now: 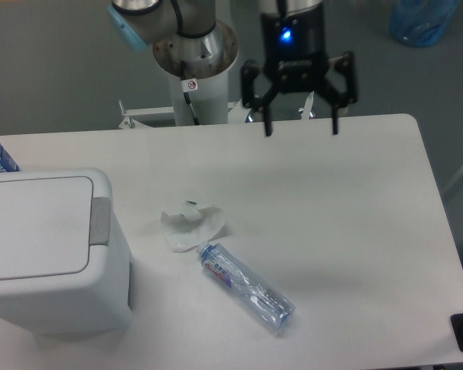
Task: Open the trash can
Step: 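Move the open gripper down toward the trash can lid edge, then hook the gripper finger under the lid edge and hold position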
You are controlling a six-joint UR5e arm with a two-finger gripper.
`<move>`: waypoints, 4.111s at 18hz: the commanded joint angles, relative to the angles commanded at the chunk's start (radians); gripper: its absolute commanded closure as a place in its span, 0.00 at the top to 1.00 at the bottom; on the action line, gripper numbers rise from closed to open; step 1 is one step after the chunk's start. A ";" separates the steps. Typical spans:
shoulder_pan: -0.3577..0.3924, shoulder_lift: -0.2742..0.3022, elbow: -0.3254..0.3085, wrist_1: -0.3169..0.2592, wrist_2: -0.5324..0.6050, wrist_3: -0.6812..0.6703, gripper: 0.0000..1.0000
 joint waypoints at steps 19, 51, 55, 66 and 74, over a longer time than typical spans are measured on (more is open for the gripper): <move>-0.209 -0.112 0.006 0.043 -0.002 -0.223 1.00; -0.287 -0.152 -0.009 0.112 0.003 -0.375 1.00; -0.287 -0.153 -0.009 0.112 0.003 -0.370 1.00; -0.287 -0.155 -0.011 0.112 0.005 -0.369 1.00; -0.287 -0.150 -0.009 0.112 0.005 -0.367 1.00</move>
